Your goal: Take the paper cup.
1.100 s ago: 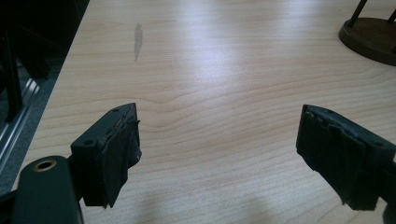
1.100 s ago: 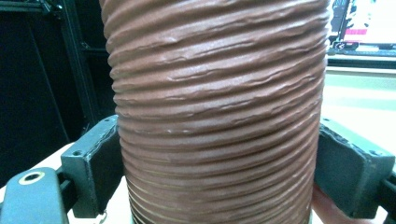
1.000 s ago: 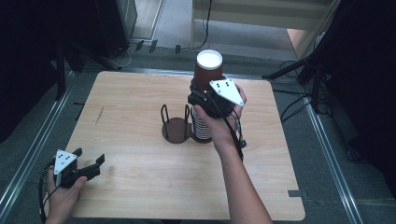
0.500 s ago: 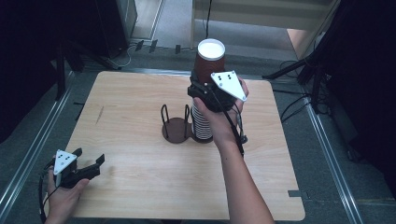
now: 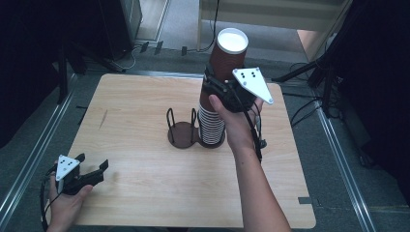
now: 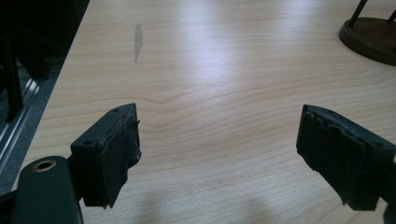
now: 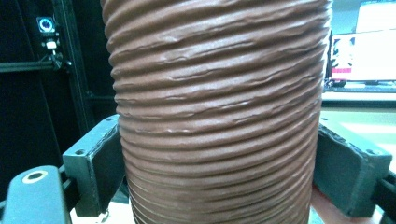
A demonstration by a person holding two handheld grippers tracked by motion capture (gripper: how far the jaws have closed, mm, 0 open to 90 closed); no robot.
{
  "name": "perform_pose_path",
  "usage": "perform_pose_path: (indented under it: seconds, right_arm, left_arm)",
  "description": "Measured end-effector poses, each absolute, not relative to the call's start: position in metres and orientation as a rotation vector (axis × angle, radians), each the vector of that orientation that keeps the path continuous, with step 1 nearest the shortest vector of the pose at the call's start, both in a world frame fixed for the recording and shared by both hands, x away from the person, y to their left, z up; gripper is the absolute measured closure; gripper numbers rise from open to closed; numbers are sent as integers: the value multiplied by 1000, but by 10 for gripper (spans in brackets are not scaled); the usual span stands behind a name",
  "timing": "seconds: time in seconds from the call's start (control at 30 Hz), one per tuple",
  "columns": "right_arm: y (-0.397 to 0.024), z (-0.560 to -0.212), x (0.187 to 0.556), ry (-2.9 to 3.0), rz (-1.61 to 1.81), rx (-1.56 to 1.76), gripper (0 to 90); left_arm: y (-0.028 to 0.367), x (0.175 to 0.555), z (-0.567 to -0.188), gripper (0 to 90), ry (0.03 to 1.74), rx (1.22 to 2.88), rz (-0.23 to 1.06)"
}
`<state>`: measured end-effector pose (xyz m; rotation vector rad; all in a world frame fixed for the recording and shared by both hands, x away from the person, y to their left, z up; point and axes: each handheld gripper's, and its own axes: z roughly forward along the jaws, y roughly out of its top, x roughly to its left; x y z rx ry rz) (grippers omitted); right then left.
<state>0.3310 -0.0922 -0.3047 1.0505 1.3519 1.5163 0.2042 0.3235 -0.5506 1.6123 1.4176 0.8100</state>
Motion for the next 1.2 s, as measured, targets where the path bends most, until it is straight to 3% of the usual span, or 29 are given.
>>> perform_pose_path:
  seconds: [0.57, 1.2]
  right_arm:
    - [-135, -295, 315, 1280, 1472, 1042, 126]
    - [-164, -320, 297, 1254, 1440, 1089, 126]
  left_arm:
    - [323, 204, -551, 142, 1415, 1619, 804]
    - [322, 204, -551, 141, 1410, 1621, 805]
